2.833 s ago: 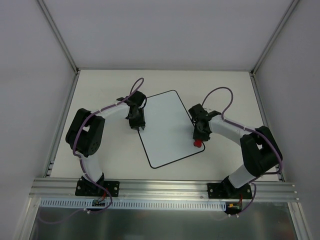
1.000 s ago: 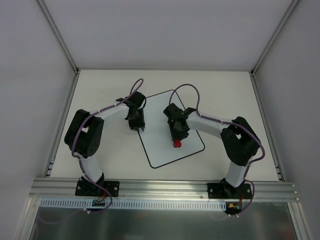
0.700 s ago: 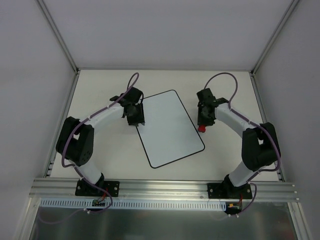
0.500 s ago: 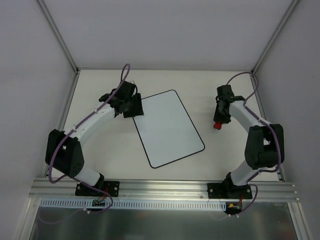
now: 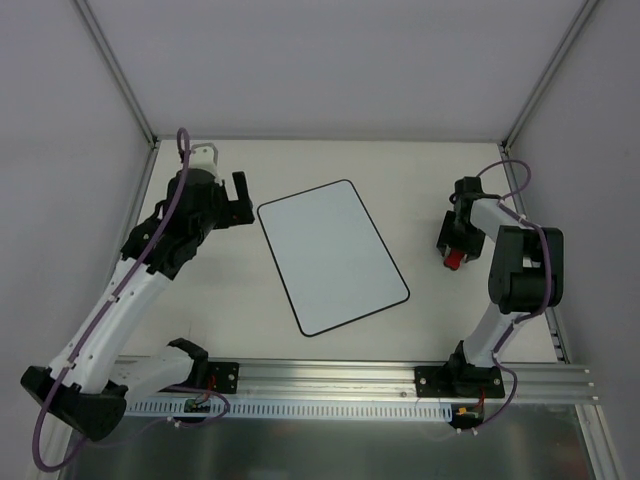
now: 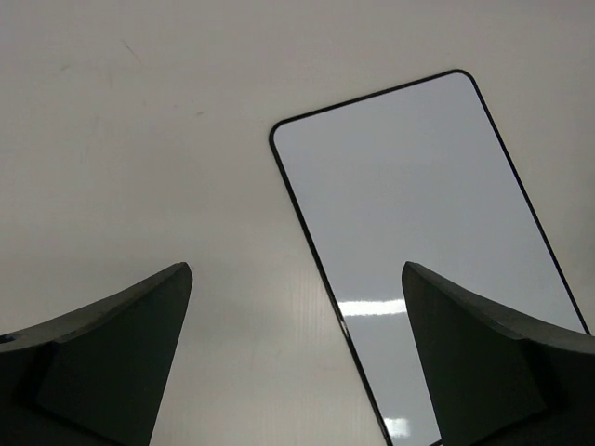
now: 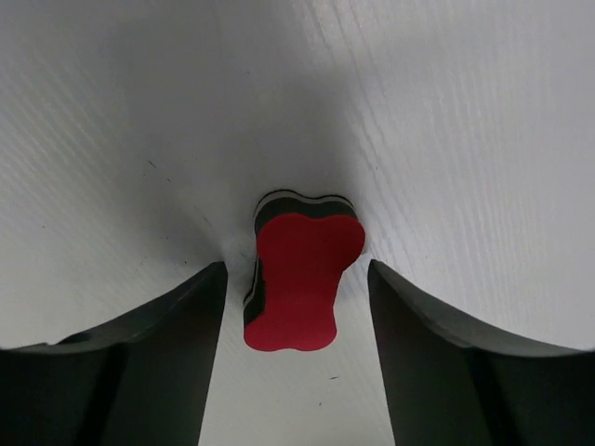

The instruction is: Erase the whiteboard

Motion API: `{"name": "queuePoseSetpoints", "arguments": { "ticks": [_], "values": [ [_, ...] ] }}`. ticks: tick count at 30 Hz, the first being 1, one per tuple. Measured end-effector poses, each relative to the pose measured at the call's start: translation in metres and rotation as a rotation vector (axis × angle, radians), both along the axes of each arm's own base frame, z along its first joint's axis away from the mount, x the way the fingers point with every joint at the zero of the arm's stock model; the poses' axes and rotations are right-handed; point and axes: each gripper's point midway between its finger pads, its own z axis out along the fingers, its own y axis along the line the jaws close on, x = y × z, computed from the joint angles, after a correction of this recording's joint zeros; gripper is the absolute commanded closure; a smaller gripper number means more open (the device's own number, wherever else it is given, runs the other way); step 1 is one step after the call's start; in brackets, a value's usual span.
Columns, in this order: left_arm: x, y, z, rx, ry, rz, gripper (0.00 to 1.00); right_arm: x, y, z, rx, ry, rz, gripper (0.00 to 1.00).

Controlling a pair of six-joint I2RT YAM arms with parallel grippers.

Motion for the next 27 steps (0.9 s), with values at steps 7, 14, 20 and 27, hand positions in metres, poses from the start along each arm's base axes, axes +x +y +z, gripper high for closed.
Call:
{"name": "queuePoseSetpoints", "arguments": {
  "ticks": [7,14,20,27],
  "values": [
    [-0.031,0.032,0.025,0.043,-0.095,0.049,0.01,0.002,-0.003,0.012,0.003,-0.033,0.002,0.01],
    [-0.047,0.056,0.057,0.083,-0.178,0.106,0.01,0.010,-0.013,0.135,-0.048,-0.361,0.023,0.01],
    [-0.058,0.078,0.111,0.094,-0.310,0.174,0.01,-0.007,-0.032,0.299,-0.189,-0.782,0.026,0.01],
    [-0.078,0.102,0.164,0.090,-0.436,0.246,0.01,-0.066,-0.031,0.406,-0.273,-1.091,0.065,0.01]
  ]
}}
